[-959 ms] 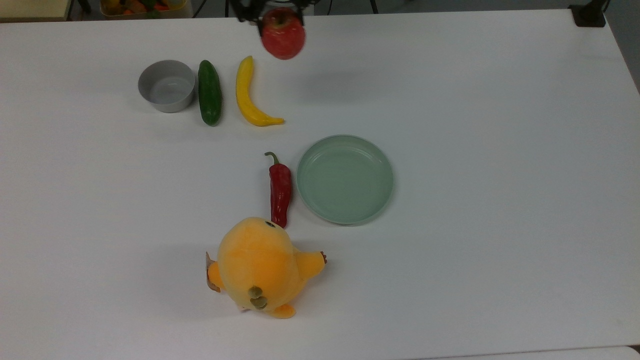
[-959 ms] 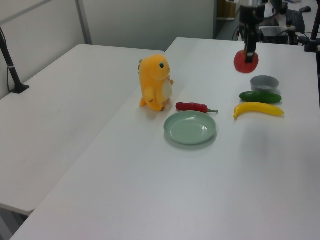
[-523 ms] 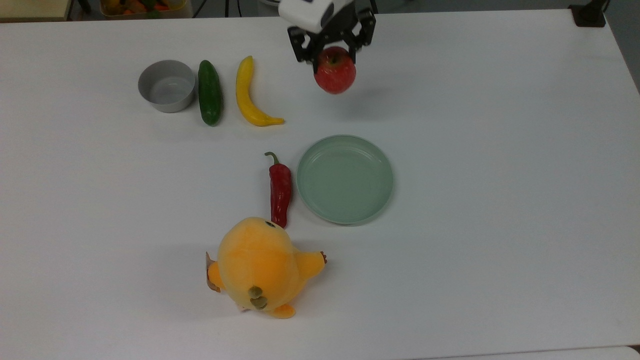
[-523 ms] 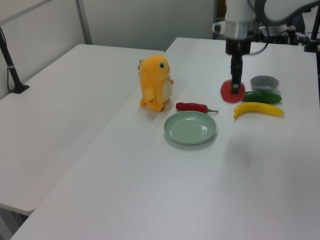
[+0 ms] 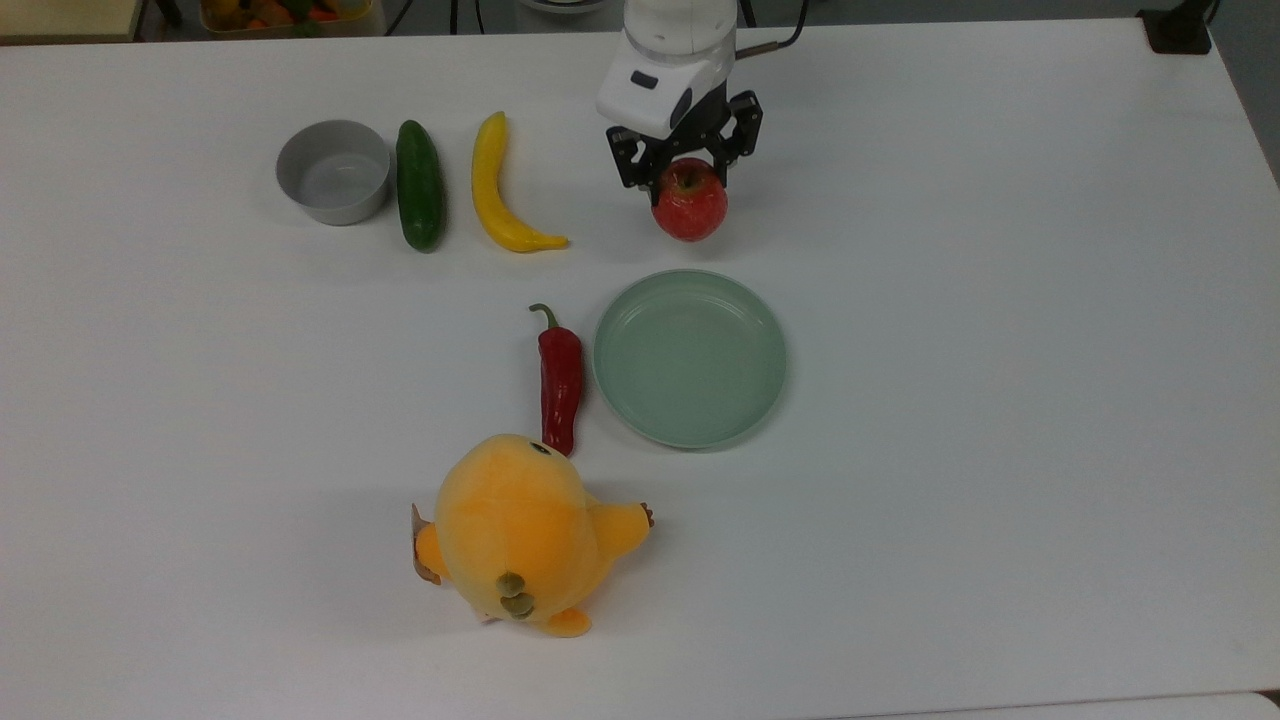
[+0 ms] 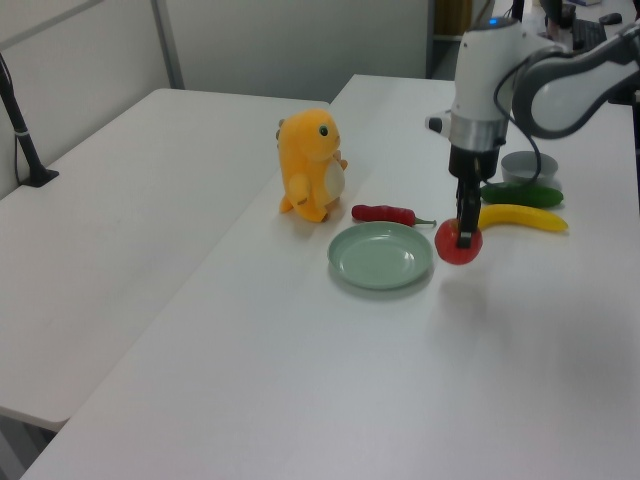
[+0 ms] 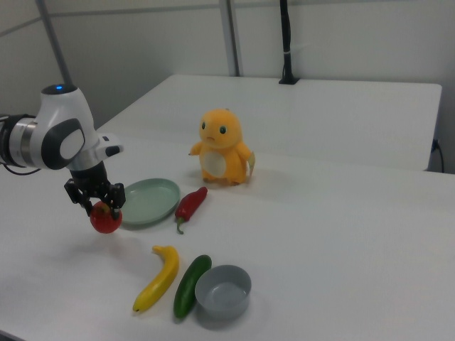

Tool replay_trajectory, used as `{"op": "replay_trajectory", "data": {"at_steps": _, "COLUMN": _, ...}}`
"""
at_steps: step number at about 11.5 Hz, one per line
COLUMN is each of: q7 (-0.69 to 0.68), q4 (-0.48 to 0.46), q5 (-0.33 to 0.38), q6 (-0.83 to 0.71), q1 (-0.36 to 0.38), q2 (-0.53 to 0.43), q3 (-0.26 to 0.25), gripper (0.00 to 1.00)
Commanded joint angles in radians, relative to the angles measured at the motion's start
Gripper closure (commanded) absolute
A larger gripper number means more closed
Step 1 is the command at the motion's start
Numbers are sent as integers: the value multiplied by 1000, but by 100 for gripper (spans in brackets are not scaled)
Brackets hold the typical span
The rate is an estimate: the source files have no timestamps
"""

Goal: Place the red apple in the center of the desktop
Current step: 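Carry the apple toward the table center beside the green plate and lower it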

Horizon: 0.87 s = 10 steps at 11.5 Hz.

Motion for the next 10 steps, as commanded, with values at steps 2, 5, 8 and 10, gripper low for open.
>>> {"op": "replay_trajectory", "data": {"at_steps": 2, "q7": 18, "q4": -29, "q5": -4, "q6": 114, "q1": 11, "q2": 54, "q3": 5, "gripper": 81}}
{"op": "replay_trajectory", "data": {"at_steps": 5, "q7": 20, "q4": -27, "q5": -21, "q6": 130, "q1": 14, "q2": 82, "q3": 5, "gripper": 79}}
{"op": "replay_trajectory", "data": {"at_steps": 8, "q7": 20, "q4": -25, "q5": -21, "q6": 127, "q1": 13, "q2": 85, "q3": 5, "gripper": 5}}
{"op": "replay_trajectory", "data": {"at_steps": 10, "q7": 20, "q4": -25, "q5": -21, "q6": 124, "q1": 13, "q2": 83, "q3": 5, "gripper": 0}}
